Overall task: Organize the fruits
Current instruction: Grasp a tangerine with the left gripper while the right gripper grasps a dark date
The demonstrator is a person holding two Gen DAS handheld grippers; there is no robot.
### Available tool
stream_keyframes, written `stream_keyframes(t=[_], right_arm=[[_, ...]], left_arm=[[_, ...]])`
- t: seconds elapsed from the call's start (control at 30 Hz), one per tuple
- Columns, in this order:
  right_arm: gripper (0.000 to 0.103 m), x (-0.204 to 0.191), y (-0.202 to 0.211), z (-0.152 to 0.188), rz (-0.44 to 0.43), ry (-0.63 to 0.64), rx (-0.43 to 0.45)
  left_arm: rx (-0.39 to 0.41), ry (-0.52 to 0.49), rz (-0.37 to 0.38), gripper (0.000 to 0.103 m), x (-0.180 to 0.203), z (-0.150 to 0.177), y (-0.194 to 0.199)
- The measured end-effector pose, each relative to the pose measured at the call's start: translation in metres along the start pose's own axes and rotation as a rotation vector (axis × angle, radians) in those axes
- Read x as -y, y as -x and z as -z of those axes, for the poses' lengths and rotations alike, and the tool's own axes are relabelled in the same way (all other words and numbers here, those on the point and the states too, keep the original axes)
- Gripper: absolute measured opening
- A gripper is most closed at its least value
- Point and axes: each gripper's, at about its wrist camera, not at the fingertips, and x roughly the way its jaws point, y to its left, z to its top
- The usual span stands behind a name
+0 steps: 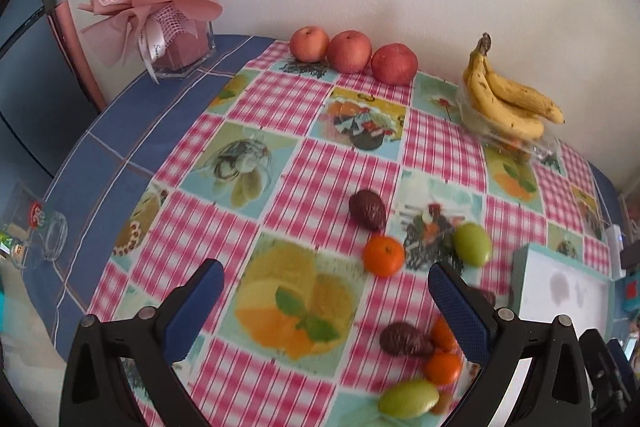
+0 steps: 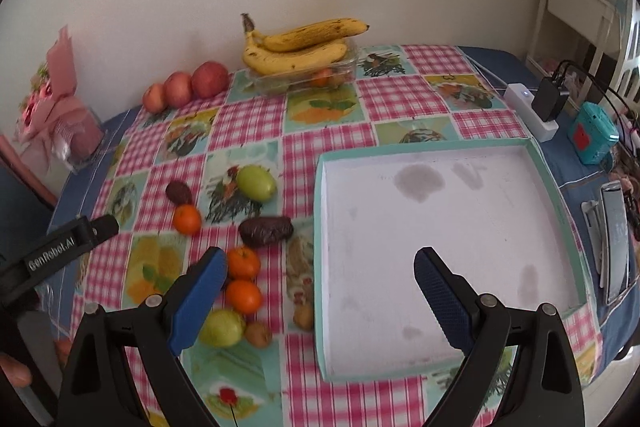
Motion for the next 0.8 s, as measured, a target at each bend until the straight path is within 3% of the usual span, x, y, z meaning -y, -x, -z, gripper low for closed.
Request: stream_keyframes(t=[0.27, 0.43, 0.7, 0.8], right_arm=[[0.095, -0.005, -0.012, -0.043, 0.02, 0.03, 0.024], [0.095, -0.015, -0.016, -0.061, -0.01, 0.062, 0.026], [0.095, -0.031, -0.041, -0.064, -0.044, 0.101, -0.023], [0.09, -0.035, -0.056, -0.059, -0.053, 0.108, -0.065]], left_arm=[[0.032, -0.025, 0.031, 0.103, 0.011, -0.037, 0.0], [0.054, -0.036, 0.034, 0.103, 0.016, -0.05, -0.003], [-0.031, 0.027, 0.047, 0.103, 0.01, -0.05, -0.039], [-0.084, 0.041, 0.064, 0.102, 0.009, -0.044, -0.054]])
